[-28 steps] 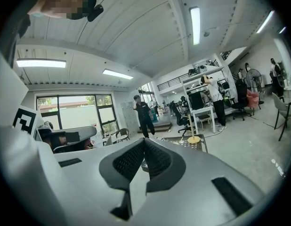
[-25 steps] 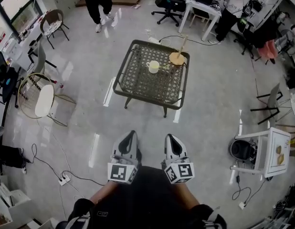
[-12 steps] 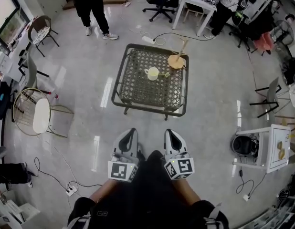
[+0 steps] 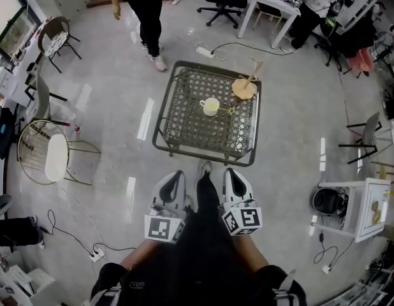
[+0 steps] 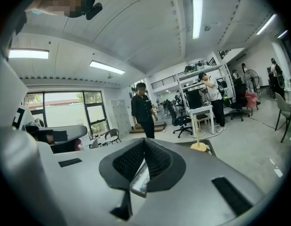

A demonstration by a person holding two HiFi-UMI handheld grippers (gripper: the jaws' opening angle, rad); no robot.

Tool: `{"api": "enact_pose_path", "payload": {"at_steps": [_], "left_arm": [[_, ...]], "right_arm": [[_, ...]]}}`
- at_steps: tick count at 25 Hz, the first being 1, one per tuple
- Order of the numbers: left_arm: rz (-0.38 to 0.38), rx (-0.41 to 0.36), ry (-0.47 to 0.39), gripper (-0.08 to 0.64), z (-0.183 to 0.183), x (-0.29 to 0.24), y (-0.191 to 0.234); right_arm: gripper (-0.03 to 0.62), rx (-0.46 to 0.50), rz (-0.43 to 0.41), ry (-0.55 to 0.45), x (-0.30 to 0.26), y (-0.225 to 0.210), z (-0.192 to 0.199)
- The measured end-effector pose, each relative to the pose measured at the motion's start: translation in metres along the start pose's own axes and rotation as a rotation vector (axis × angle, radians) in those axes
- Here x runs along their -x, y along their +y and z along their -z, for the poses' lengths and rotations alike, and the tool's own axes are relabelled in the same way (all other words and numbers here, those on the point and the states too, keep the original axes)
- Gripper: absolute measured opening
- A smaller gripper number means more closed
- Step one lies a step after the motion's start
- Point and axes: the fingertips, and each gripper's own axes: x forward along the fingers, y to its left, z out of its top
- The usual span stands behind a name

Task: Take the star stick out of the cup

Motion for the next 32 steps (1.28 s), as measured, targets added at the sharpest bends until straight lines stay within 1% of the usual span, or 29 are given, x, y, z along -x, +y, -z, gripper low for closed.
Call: {"api": "enact_pose_path", "payload": {"at_steps": [3, 9, 12, 15, 24, 29, 30, 32], "left_arm": [[-0.012, -0.006, 0.003, 0.015, 0.0, -0.026, 0.01], [-0.03, -0.007, -0.004, 0.015, -0.014, -0.089, 0.024], [-0.027, -0.018, -0.001, 0.015, -0.018, -0.121, 0.025], [-0.024, -0.015, 0.005, 0.015, -0.022, -0.154, 0.022], [-0.012, -0.03, 0.041, 0.015, -0.018, -0.229, 0.019], [-0.013, -0.026, 0.063, 0.015, -0.014, -0.266, 0.019], [-0.013, -0.025, 0.067, 0.015, -0.013, -0.272, 0.019], [-0.015, -0.021, 0.069, 0.015, -0.013, -0.286, 0.02]], "right_arm": [[0.009, -0.004, -0.011, 0.003, -0.028, -0.013, -0.004], [0.009, -0.014, -0.017, 0.027, -0.085, -0.047, -0.014], [0.009, -0.022, -0.01, 0.043, -0.112, -0.072, -0.018], [0.009, -0.051, 0.013, 0.074, -0.136, -0.102, -0.015], [0.011, -0.173, 0.065, 0.22, -0.199, -0.18, 0.035], [0.014, -0.237, 0.081, 0.301, -0.229, -0.211, 0.062], [0.02, -0.251, 0.082, 0.319, -0.234, -0.216, 0.068], [0.06, -0.274, 0.083, 0.354, -0.246, -0.224, 0.08]]}}
